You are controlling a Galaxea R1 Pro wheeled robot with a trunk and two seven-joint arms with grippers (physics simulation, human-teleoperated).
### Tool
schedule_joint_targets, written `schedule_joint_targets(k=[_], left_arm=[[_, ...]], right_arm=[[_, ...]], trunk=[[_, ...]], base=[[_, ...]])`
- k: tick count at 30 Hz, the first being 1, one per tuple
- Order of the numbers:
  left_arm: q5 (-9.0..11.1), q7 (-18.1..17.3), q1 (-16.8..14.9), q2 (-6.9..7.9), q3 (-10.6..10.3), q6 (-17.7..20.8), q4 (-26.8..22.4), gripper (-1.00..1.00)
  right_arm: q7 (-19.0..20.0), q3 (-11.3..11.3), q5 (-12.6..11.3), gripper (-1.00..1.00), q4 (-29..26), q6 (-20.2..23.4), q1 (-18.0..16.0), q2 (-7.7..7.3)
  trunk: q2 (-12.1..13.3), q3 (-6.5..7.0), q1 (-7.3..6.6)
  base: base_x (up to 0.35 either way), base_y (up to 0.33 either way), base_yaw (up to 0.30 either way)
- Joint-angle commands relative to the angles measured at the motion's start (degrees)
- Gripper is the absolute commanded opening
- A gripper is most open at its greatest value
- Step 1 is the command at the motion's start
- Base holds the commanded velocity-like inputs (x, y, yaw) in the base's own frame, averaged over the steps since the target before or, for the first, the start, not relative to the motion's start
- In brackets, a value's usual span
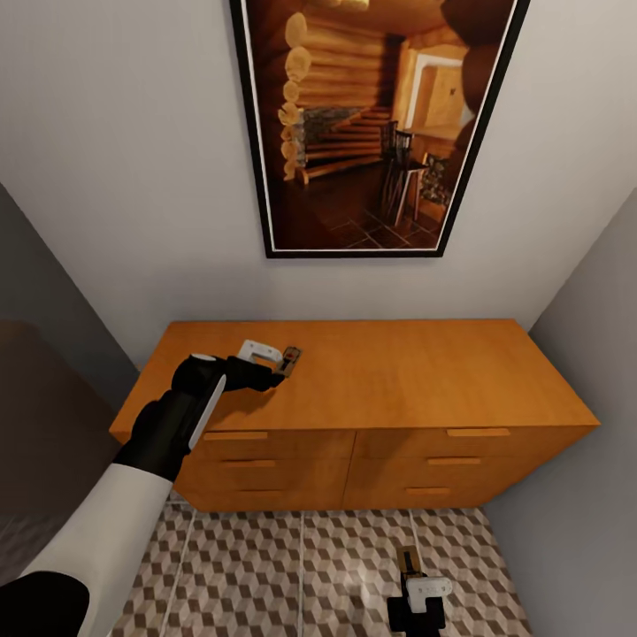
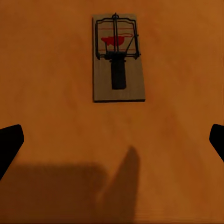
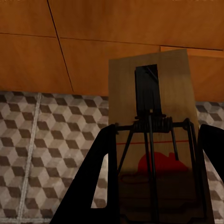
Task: Take the four mousetraps from the cabinet in the bathroom and place them on the bathroom floor. Make sure all four end up on the same floor surface, and ensure that at least two of them are either under or directly next to the same bathroom sink.
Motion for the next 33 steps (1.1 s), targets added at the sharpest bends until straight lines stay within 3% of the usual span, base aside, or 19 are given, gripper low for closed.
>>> schedule_joint_targets(k=[1, 8, 13, 19, 33], left_arm=[[-0.50, -0.40, 0.00, 0.04, -0.08, 0.16, -0.06, 1.00], [-0.50, -0.42, 0.16, 0.04, -0.12, 0.15, -0.17, 1.00], [-0.50, -0.41, 0.17, 0.04, -0.77, 0.15, -0.24, 1.00], [-0.52, -0.42, 0.17, 0.04, -0.95, 0.15, -0.25, 1.00], [-0.50, -0.42, 0.17, 0.04, -0.97, 0.15, -0.18, 1.00]], right_arm=[[-0.25, 0.50, -0.27, -1.00, 0.05, -0.11, -0.04, 0.01], [-0.25, 0.48, -0.27, -1.00, 0.20, -0.05, 1.47, -1.17], [2.55, 0.49, -0.27, -1.00, 0.22, -0.13, 6.70, -3.10], [6.66, 0.50, -0.37, -1.00, 0.22, -0.08, 9.77, -3.25], [7.24, 0.50, -0.52, -1.00, 0.13, 0.00, 10.24, -2.75]], trunk=[[-0.10, -0.10, 0.03], [-0.10, -0.10, 0.03], [-0.10, -0.10, 0.03], [-0.10, -0.10, 0.03], [-0.10, -0.10, 0.03]], base=[[0.002, 0.000, 0.000], [0.000, 0.000, 0.000], [0.000, 0.000, 0.000], [0.000, 0.000, 0.000], [0.024, 0.000, 0.000]])
